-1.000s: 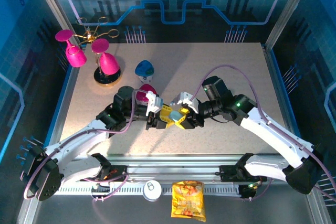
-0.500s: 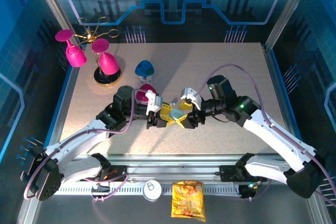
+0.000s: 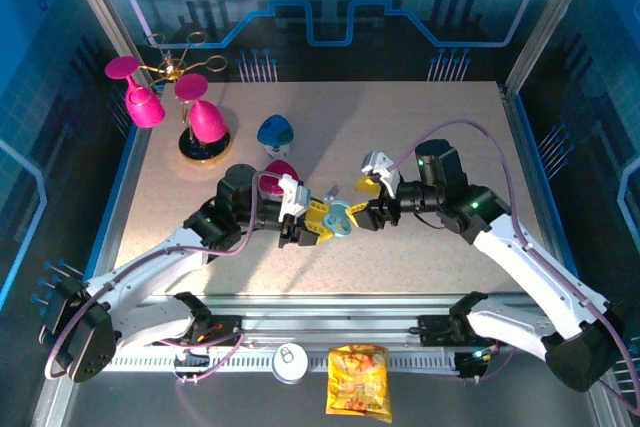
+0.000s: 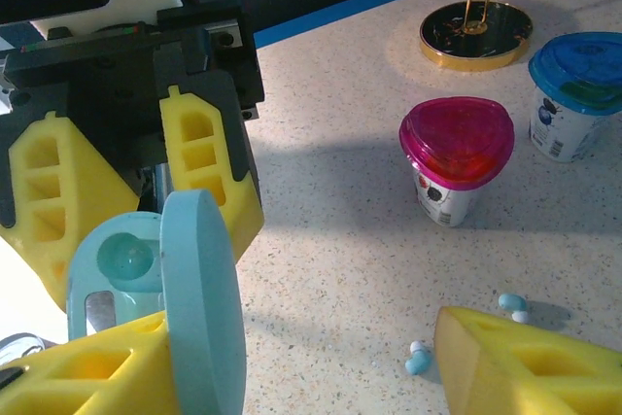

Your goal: Insert the wireless bluetooth earbuds into the charging case

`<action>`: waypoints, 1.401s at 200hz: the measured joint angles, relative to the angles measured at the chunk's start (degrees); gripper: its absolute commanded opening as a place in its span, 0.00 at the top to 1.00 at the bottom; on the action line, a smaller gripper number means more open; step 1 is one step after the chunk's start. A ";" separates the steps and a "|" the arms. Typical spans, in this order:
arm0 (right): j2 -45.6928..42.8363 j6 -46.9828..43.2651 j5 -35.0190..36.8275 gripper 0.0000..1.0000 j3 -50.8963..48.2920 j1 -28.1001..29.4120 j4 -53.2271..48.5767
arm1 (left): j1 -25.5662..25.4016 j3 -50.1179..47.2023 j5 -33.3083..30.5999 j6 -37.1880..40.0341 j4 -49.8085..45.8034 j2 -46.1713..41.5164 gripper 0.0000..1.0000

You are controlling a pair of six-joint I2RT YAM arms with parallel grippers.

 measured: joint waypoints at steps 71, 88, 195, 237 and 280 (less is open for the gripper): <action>-3.48 1.31 0.17 0.20 -0.72 -1.01 1.14 | 0.39 -0.59 0.85 -0.31 4.00 0.00 0.75; -4.04 1.73 -0.74 0.17 -0.79 -1.01 1.33 | 0.90 -1.64 0.83 -1.31 5.75 0.00 0.75; -8.68 5.68 -1.07 0.18 -4.59 -1.70 7.04 | 6.12 -7.76 -4.59 -10.43 21.57 0.00 0.74; -3.93 4.52 1.25 0.19 -4.07 2.97 7.15 | 6.12 -7.78 -3.78 -12.52 24.55 0.07 0.74; 0.85 3.98 4.57 0.27 -2.38 5.05 7.78 | 6.12 -7.78 -2.01 -13.62 24.90 0.07 0.75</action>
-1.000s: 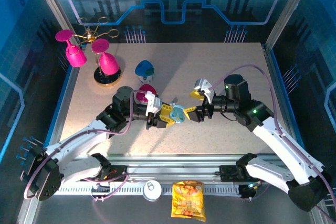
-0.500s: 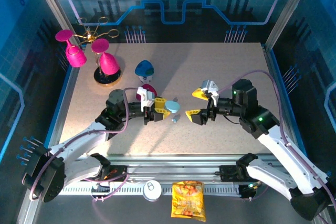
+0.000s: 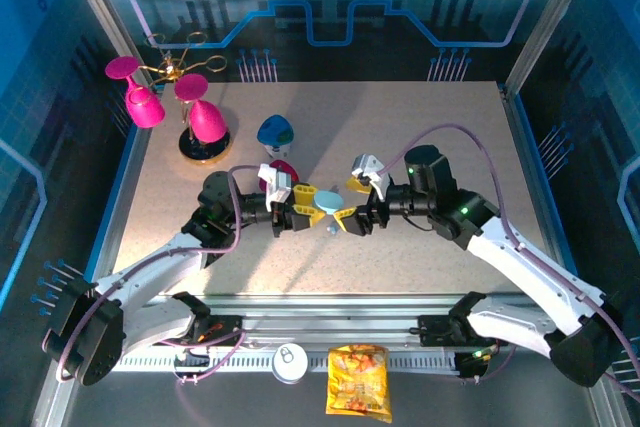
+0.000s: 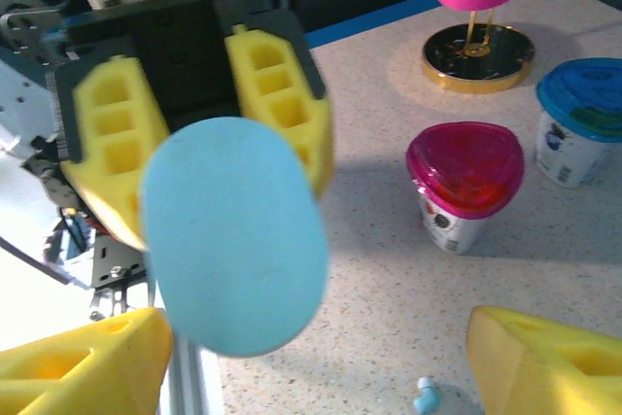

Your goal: Insert the wireless bluetooth earbuds into the charging case

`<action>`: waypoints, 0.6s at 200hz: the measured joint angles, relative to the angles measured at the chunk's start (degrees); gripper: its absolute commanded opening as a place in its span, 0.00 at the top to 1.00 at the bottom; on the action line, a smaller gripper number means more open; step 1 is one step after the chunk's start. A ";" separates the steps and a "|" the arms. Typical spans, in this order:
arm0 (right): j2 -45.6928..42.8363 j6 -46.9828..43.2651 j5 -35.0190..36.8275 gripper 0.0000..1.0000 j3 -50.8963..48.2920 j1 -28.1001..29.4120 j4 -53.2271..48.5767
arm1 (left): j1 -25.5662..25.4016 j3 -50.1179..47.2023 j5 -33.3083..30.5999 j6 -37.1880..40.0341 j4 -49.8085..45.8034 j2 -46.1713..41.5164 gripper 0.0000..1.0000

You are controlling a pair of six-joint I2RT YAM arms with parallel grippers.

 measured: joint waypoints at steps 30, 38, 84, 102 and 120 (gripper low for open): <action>0.00 1.64 0.33 0.39 0.09 -0.33 0.74 | 0.52 0.00 -0.31 -0.09 0.00 0.00 0.74; 0.00 2.23 0.28 0.40 0.09 -0.55 0.74 | 0.66 0.00 -0.61 -0.09 0.00 0.00 0.75; -1.27 4.59 0.74 0.40 0.09 -2.34 3.32 | 0.74 0.00 0.31 -0.04 -0.50 0.61 0.75; -1.42 5.18 1.90 0.41 0.09 -3.04 4.57 | 0.59 0.00 1.81 -0.04 -0.42 0.63 0.75; -1.42 5.60 2.34 0.43 0.09 -3.10 5.18 | 0.57 0.00 2.40 -0.04 -0.39 0.63 0.75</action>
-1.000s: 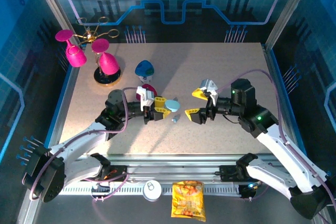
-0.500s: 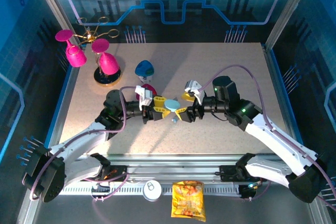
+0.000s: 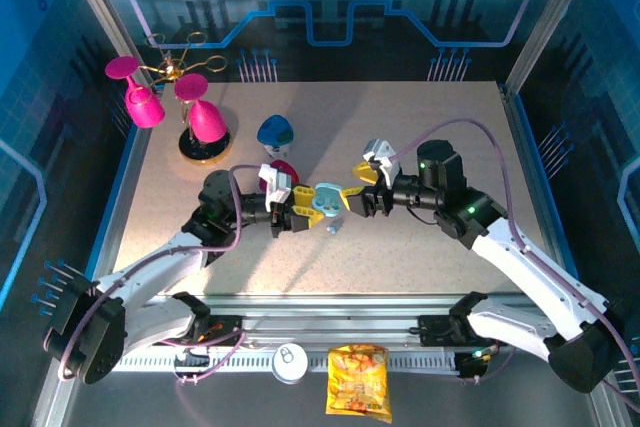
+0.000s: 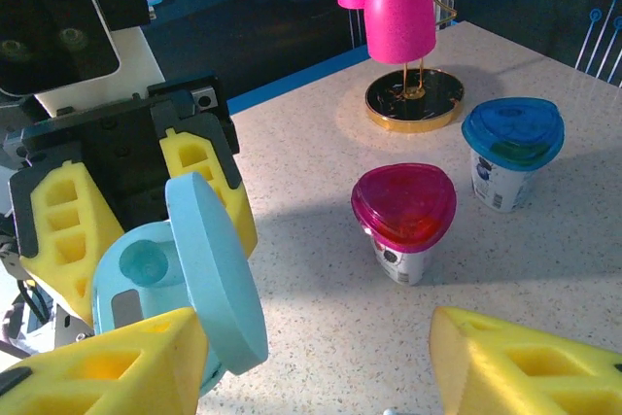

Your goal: Insert the wireless bluetooth earbuds into the charging case

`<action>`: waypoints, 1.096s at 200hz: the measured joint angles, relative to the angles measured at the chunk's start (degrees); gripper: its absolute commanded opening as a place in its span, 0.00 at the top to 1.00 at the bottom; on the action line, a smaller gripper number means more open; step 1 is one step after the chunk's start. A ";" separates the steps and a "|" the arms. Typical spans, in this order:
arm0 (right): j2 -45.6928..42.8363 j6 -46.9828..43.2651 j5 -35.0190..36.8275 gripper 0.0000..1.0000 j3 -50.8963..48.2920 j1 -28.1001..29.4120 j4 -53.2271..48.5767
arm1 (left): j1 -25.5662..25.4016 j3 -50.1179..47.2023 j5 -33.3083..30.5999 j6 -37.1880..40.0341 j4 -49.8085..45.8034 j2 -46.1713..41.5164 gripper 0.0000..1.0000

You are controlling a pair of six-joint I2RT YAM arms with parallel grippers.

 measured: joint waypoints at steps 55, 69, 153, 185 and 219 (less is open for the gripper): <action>1.42 -0.31 -2.38 0.61 0.00 -0.04 0.61 | 0.00 0.00 0.00 -0.04 -0.04 0.00 0.75; 2.23 -0.96 -3.78 0.62 0.04 0.09 0.59 | 0.00 0.00 0.02 -0.04 -0.02 0.00 0.75; 3.87 -3.76 -6.88 1.00 0.50 0.98 -0.31 | 0.00 0.00 0.39 -0.02 -0.04 0.00 0.72; 3.19 -3.89 -5.66 1.00 0.50 1.31 -0.46 | 0.00 0.00 0.37 0.00 0.28 0.00 0.65; 2.80 -3.87 -4.44 1.00 0.50 1.88 -0.44 | -0.17 0.00 0.15 0.02 0.48 0.00 0.58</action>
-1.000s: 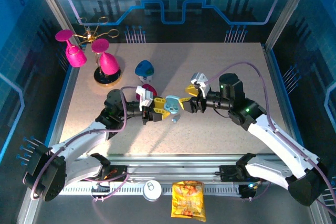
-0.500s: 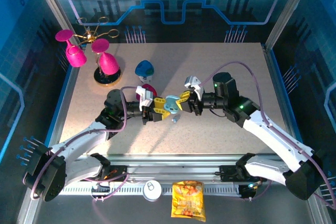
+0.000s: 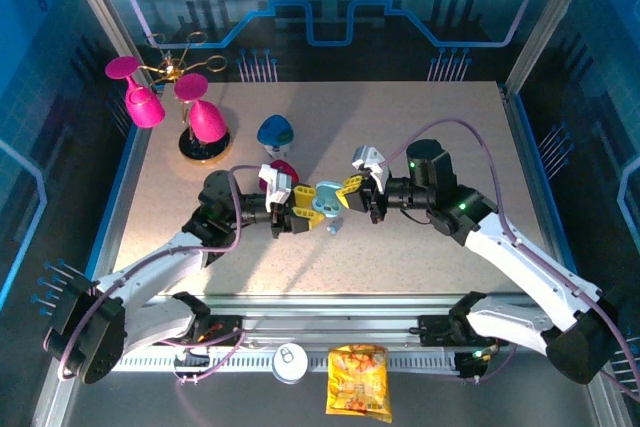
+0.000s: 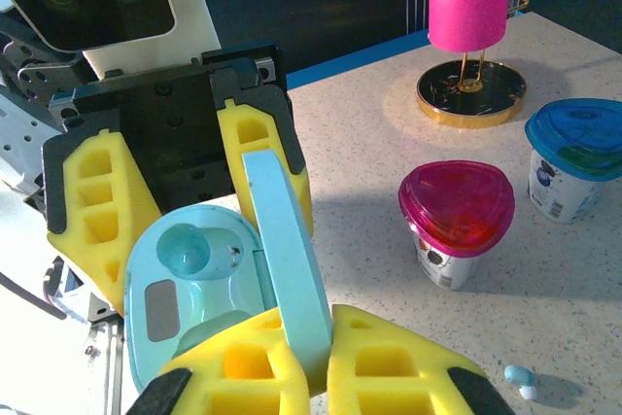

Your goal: Insert the wireless bluetooth earbuds into the charging case

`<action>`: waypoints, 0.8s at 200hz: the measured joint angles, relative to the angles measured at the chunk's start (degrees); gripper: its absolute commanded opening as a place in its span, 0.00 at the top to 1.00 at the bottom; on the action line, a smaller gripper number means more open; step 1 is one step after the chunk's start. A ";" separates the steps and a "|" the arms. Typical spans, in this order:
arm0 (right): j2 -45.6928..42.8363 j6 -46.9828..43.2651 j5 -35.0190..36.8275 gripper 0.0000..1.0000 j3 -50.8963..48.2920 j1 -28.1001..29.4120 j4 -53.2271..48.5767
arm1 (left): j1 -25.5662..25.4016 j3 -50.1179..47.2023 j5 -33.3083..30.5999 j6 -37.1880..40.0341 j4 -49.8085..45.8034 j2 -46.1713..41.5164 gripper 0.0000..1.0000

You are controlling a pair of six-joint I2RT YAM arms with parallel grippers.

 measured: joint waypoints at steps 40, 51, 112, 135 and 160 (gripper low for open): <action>-0.28 0.15 1.99 1.00 0.00 0.20 0.63 | -0.04 0.00 0.09 0.17 -0.02 0.00 0.31; -0.46 0.17 2.62 1.00 0.00 0.20 0.63 | -0.04 0.00 0.07 0.11 -0.07 0.00 0.25; -1.57 0.92 4.85 1.00 -0.15 0.20 2.86 | -0.04 0.00 0.04 -0.04 -0.04 0.02 0.15; -1.60 1.53 4.74 1.00 -0.17 0.20 3.80 | -0.04 0.00 0.02 -0.04 -0.04 0.11 0.14; -1.51 1.77 4.09 1.00 -0.17 0.20 4.20 | -0.04 0.00 0.04 -0.04 0.00 0.11 0.12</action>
